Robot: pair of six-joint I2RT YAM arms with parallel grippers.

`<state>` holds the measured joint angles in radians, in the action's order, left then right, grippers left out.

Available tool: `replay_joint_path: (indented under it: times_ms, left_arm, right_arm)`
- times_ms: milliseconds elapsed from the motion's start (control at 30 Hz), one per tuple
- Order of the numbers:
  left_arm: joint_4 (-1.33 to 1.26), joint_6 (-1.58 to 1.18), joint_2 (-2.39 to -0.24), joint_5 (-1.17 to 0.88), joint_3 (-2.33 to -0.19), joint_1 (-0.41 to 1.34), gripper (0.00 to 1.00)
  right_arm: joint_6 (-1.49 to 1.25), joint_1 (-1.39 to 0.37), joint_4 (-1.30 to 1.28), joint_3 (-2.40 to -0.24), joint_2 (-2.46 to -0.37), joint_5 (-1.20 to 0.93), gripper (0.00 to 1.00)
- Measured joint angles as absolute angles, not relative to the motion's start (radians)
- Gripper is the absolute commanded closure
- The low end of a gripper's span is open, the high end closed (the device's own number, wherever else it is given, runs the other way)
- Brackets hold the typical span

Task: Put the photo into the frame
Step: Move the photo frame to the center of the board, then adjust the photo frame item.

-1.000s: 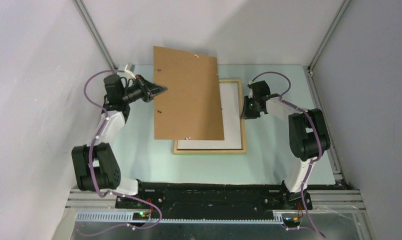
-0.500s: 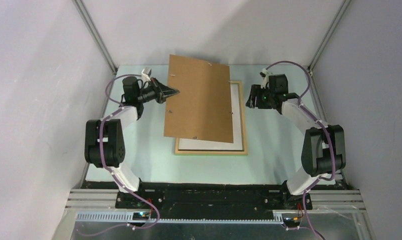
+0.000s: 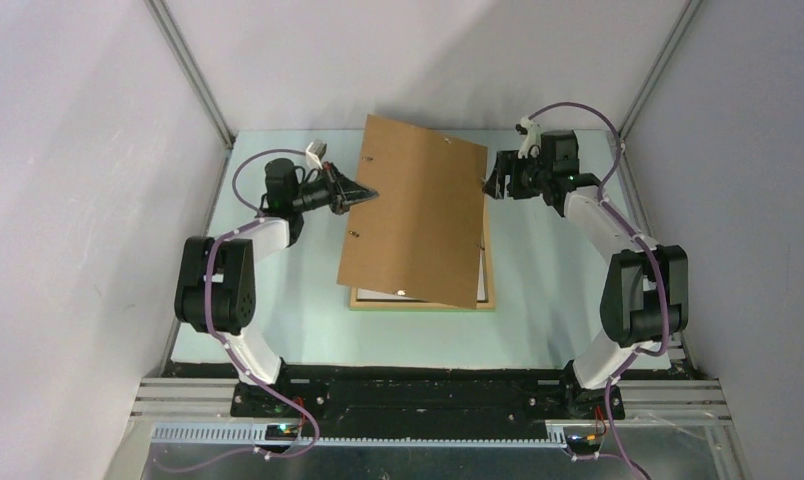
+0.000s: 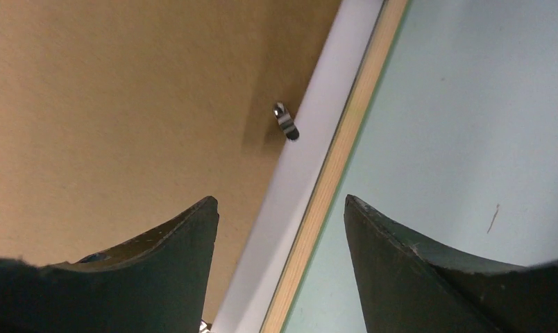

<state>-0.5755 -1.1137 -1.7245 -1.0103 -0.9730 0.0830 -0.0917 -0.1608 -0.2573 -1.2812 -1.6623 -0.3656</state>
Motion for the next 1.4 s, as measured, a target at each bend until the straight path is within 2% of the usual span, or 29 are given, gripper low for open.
replay_joint_path:
  times_ms: [467,933,1400]
  left_arm:
    - [-0.582,-1.078,-1.724,-1.028,-0.937,0.100,1.00]
    - [-0.582,-1.071,-1.724,-1.032,-0.934,0.117,1.00]
    - [-0.582,-1.071,-1.724,-1.031,-0.934,0.120,1.00]
  right_arm:
    - [-0.076,-0.135,-0.289,-1.445,-1.767,-0.466,0.29]
    - [-0.128,-0.123,-0.336,-1.448,-1.835,-0.566,0.32]
    - [-0.134,-0.149,-0.340,-1.440,-1.835,-0.552,0.33]
